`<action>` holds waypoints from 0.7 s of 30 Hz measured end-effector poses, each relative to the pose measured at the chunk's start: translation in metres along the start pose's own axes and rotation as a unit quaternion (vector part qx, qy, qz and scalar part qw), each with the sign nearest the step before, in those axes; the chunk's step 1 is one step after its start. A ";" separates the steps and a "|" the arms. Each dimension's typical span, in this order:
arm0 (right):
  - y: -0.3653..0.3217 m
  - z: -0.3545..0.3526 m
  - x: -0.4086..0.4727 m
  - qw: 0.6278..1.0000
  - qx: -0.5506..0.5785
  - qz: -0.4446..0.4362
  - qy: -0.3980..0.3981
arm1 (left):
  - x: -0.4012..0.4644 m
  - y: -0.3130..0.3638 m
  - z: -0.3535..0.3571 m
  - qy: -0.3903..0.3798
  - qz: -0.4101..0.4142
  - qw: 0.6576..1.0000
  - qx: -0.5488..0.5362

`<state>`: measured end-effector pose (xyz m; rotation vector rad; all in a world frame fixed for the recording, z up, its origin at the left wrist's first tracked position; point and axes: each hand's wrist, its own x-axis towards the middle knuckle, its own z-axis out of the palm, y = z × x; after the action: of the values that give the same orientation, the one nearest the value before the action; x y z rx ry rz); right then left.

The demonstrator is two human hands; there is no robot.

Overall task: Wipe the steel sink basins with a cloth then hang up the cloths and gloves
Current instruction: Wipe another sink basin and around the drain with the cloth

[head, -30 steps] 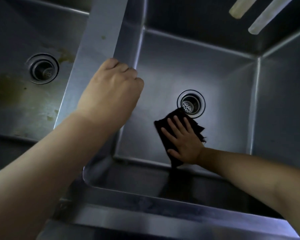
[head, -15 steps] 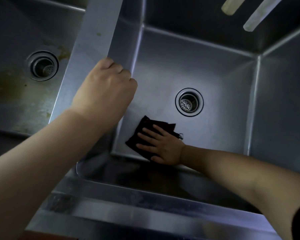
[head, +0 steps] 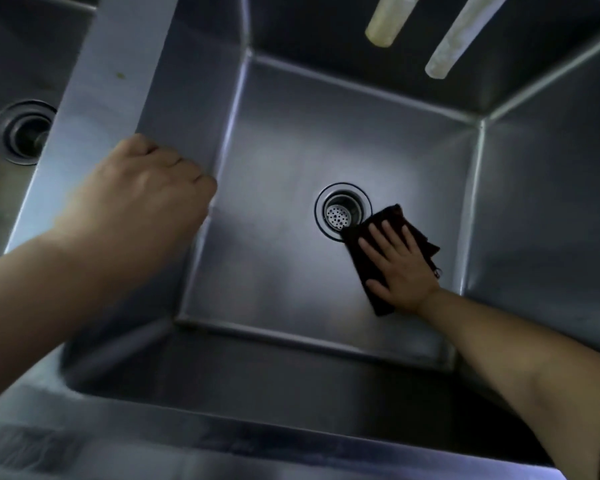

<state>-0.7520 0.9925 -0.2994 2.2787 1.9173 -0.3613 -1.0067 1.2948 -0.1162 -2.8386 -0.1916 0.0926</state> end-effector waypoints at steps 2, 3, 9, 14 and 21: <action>0.010 -0.005 0.013 0.999 0.008 0.048 -0.006 | 0.000 -0.001 0.006 -0.004 -0.001 1.000 0.005; 0.016 -0.008 0.021 0.997 0.011 0.081 -0.006 | -0.001 -0.002 0.009 -0.003 0.000 1.000 0.004; 0.043 -0.011 0.043 0.961 0.033 0.274 0.005 | -0.003 -0.007 0.023 0.010 0.001 1.000 -0.003; 0.023 -0.009 -0.009 0.939 0.042 0.339 -0.034 | -0.002 -0.004 0.019 0.022 -0.001 1.000 -0.019; -0.031 -0.013 -0.034 0.860 0.123 0.459 -0.185 | 0.002 -0.002 -0.010 0.012 0.000 0.998 -0.060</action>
<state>-0.7869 0.9697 -0.2763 2.6889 0.4983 -0.8360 -1.0037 1.2941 -0.1064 -2.9582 -0.1984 0.0474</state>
